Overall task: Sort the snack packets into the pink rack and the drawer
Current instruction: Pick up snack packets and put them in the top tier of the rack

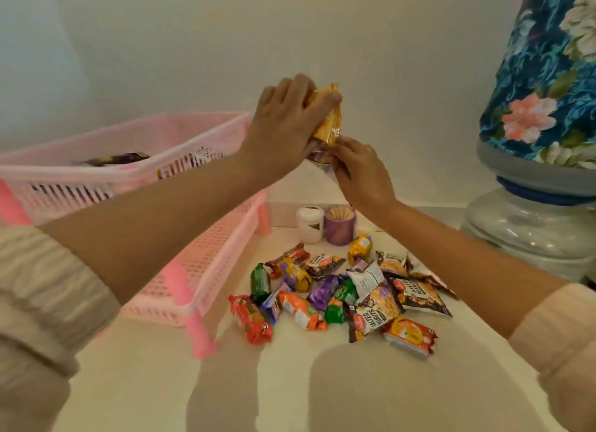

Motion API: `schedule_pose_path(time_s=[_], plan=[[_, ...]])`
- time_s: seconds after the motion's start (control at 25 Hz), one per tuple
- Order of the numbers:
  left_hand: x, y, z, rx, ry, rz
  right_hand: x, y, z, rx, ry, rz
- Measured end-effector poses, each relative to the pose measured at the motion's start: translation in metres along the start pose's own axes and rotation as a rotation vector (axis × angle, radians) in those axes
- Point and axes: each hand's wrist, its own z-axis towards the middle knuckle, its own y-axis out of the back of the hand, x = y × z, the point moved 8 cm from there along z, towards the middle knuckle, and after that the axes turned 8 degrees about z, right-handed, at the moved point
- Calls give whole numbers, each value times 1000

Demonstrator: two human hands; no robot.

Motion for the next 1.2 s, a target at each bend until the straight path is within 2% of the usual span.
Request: schedule_pose_path(time_s=[0.12,0.28,0.48,0.6,0.76,0.88,1.04,1.12,1.2], plan=[[57,18,9,12,47,77,42,-17,54,-59,48,-22],[158,32,-15,36,146,203,91,-54,116,-47,81,58],[281,28,-73,137,360,316,151,-128,155,206,357,-64],[326,10,-109,215,437,310,167,-169,176,350,337,12],[368,-31,-150,404,668,267,185,-214,194,483,267,100],[380,-63,-169,549,767,226,196,-242,196,578,409,-90],[381,-104,-191,830,820,152,196,-270,199,643,514,-226],[381,-111,-190,860,812,122,191,-275,202,600,494,-206],[379,-107,-180,764,766,125,183,-270,210,530,358,-77]])
